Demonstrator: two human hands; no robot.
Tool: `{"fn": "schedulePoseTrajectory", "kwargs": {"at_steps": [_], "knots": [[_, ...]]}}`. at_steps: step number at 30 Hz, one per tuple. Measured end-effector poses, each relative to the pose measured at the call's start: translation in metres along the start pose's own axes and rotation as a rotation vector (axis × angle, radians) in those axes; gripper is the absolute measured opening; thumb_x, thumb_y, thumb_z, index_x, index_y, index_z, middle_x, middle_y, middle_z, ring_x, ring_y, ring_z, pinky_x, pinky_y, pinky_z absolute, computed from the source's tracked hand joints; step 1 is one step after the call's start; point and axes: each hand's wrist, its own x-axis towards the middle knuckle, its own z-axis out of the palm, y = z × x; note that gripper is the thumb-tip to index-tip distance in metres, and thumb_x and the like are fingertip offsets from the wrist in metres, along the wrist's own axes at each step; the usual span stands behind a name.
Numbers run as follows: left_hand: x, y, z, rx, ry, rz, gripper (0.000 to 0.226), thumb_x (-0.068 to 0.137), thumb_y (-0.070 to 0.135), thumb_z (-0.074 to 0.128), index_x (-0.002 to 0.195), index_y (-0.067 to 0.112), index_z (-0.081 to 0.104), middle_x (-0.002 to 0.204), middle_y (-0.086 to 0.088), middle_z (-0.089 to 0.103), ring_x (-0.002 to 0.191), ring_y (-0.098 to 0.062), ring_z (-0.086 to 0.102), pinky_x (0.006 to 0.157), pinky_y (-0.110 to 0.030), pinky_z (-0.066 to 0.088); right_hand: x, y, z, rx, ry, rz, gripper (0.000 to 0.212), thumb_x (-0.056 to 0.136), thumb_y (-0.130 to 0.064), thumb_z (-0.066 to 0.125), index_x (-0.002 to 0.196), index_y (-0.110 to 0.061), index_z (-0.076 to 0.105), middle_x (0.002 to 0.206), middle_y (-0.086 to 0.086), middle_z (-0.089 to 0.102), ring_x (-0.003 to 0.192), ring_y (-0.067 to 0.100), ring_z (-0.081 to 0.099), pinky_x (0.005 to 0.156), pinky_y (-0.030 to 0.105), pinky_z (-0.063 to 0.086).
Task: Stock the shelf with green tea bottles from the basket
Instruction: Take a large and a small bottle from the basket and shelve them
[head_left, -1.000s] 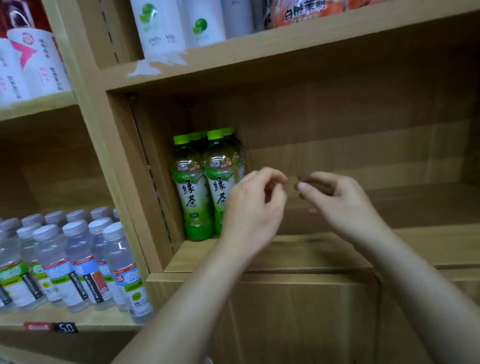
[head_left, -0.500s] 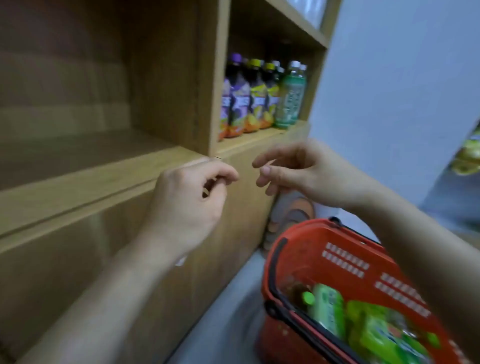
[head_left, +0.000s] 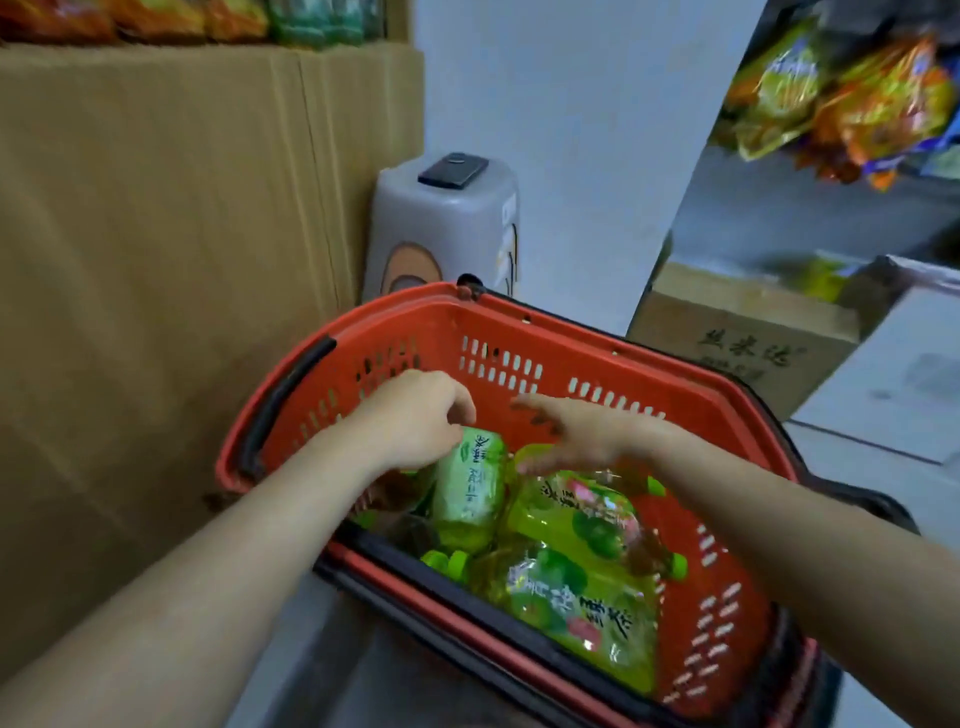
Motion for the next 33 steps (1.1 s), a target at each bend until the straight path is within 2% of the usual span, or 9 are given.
{"fn": "schedulePoseTrajectory", "kwargs": {"at_steps": [4,7,9,13,18,20,25,29,33], "knots": [[0.041,-0.013,0.026,0.224,-0.146,-0.098,0.037,0.085,0.03,0.065,0.121,0.023,0.059,0.123,-0.007,0.058,0.113,-0.027,0.055,0.09,-0.034,0.044,0.024,0.026,0.02,0.028,-0.115,0.027,0.1,0.076,-0.045,0.075,0.152,-0.031,0.011,0.158,0.004,0.027,0.142,0.026,0.031,0.115,0.039,0.027],[0.054,-0.033,0.046,0.332,-0.387,-0.249,0.057,0.082,0.045,0.069,0.127,0.014,0.052,0.126,-0.01,0.059,0.113,-0.031,0.056,0.082,-0.033,0.045,0.036,0.033,0.037,-0.012,-0.165,-0.017,0.096,0.077,-0.044,0.074,0.152,-0.027,0.016,0.156,0.006,0.03,0.141,0.027,0.032,0.113,0.036,0.027],[0.055,-0.039,0.059,0.384,-0.455,-0.27,0.057,0.079,0.043,0.072,0.122,0.012,0.052,0.123,-0.01,0.059,0.11,-0.032,0.057,0.075,-0.032,0.043,0.041,0.036,0.04,-0.035,-0.188,-0.024,0.09,0.077,-0.042,0.074,0.15,-0.023,0.025,0.154,0.005,0.035,0.14,0.027,0.035,0.112,0.035,0.029],[0.058,-0.041,0.062,0.401,-0.319,-0.235,0.036,0.08,0.031,0.071,0.11,0.016,0.059,0.111,-0.009,0.064,0.099,-0.031,0.06,0.069,-0.034,0.046,0.047,0.043,0.036,0.047,-0.184,-0.02,0.085,0.075,-0.04,0.076,0.146,-0.023,0.034,0.149,0.006,0.042,0.135,0.027,0.041,0.111,0.038,0.034],[0.045,-0.03,0.035,0.241,-0.001,-0.232,0.031,0.082,0.037,0.064,0.108,0.022,0.064,0.109,-0.008,0.067,0.099,-0.031,0.061,0.075,-0.032,0.044,0.049,0.04,0.035,0.253,-0.107,-0.111,0.093,0.074,-0.044,0.075,0.15,-0.027,0.024,0.152,0.007,0.038,0.136,0.027,0.04,0.111,0.042,0.036],[0.037,-0.016,0.022,0.219,0.129,-0.167,0.029,0.083,0.041,0.062,0.105,0.023,0.065,0.103,-0.006,0.068,0.097,-0.031,0.061,0.074,-0.032,0.043,0.047,0.033,0.032,0.291,-0.08,-0.169,0.097,0.074,-0.043,0.076,0.151,-0.028,0.019,0.156,0.007,0.031,0.14,0.026,0.035,0.112,0.039,0.033],[0.005,0.007,-0.001,0.061,0.247,0.094,0.018,0.084,0.032,0.061,0.094,0.018,0.066,0.091,0.001,0.067,0.087,-0.019,0.061,0.075,-0.034,0.047,0.042,0.022,0.025,0.437,-0.04,-0.311,0.111,0.065,-0.046,0.08,0.152,-0.032,0.013,0.158,0.0,0.023,0.144,0.018,0.025,0.115,0.033,0.027],[0.001,0.031,-0.017,-0.134,0.295,0.257,0.013,0.088,0.024,0.06,0.097,0.016,0.067,0.087,0.011,0.062,0.082,-0.001,0.055,0.074,-0.016,0.041,0.031,0.015,0.004,0.547,-0.124,-0.407,0.102,0.063,-0.033,0.087,0.146,-0.027,0.027,0.144,-0.003,0.044,0.129,0.01,0.045,0.104,0.02,0.037],[0.013,0.033,-0.023,-0.519,0.378,0.168,0.019,0.09,0.024,0.058,0.109,0.02,0.057,0.089,0.009,0.06,0.078,-0.001,0.057,0.073,-0.019,0.046,0.023,0.011,-0.005,0.645,0.15,-0.361,0.08,0.052,-0.043,0.09,0.119,-0.021,0.052,0.113,-0.002,0.066,0.106,0.013,0.064,0.097,0.041,0.051]]}}
